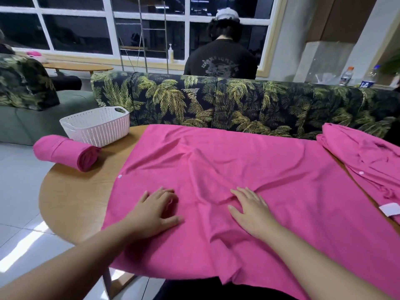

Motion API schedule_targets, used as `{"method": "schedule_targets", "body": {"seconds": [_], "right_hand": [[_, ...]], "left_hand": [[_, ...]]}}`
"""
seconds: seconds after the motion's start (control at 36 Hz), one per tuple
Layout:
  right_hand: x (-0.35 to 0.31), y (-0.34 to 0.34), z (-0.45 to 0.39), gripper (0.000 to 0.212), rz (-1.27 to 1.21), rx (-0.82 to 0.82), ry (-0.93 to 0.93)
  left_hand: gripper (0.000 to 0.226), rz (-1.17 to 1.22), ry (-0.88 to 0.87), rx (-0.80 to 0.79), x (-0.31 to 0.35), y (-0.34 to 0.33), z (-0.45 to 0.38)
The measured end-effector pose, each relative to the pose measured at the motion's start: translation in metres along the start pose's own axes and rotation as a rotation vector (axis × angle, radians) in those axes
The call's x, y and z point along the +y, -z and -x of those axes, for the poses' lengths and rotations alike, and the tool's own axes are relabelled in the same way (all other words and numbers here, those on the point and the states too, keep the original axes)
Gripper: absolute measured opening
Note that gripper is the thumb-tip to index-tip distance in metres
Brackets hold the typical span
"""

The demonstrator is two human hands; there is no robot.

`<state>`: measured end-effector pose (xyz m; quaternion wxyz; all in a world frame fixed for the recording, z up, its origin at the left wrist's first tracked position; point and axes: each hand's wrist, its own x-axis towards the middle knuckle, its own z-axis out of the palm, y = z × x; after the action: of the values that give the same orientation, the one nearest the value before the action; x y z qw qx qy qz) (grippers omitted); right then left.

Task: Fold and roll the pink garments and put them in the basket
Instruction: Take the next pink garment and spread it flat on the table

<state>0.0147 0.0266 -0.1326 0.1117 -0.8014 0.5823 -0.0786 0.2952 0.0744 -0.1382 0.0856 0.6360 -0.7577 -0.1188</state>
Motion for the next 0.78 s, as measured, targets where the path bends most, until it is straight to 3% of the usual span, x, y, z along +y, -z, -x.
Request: {"method": "schedule_targets", "body": {"seconds": [0.08, 0.17, 0.31, 0.44, 0.53, 0.56, 0.61, 0.69, 0.78], "right_hand": [[-0.003, -0.002, 0.011, 0.053, -0.029, 0.036, 0.071], [-0.005, -0.003, 0.02, 0.05, -0.031, 0.061, 0.106], [-0.004, 0.001, 0.027, 0.049, -0.012, 0.034, 0.104], [-0.003, 0.001, 0.031, 0.051, -0.018, 0.04, 0.074], [-0.007, -0.003, 0.035, 0.052, 0.021, 0.014, 0.068], [-0.009, -0.004, 0.037, 0.052, 0.04, 0.013, 0.075], [-0.011, -0.006, 0.041, 0.053, 0.062, 0.024, 0.091], [-0.016, -0.004, 0.05, 0.076, 0.104, 0.071, 0.117], [-0.02, -0.008, 0.06, 0.079, 0.109, 0.106, 0.12]], "left_hand": [[0.058, 0.067, -0.156, 0.212, 0.003, -0.014, 0.007], [0.037, 0.163, -0.229, 0.352, -0.011, -0.019, 0.003], [0.038, 0.182, -0.357, 0.38, -0.043, -0.01, 0.008], [0.066, 0.259, -0.248, 0.376, -0.109, 0.007, 0.045], [0.045, 0.263, -0.214, 0.331, -0.124, 0.014, 0.055], [0.04, 0.243, -0.217, 0.316, -0.124, 0.017, 0.055], [0.052, 0.162, -0.166, 0.28, -0.125, 0.021, 0.051], [0.066, -0.006, 0.009, 0.194, -0.105, 0.028, 0.039], [0.057, -0.012, 0.058, 0.243, -0.059, 0.023, 0.021]]}}
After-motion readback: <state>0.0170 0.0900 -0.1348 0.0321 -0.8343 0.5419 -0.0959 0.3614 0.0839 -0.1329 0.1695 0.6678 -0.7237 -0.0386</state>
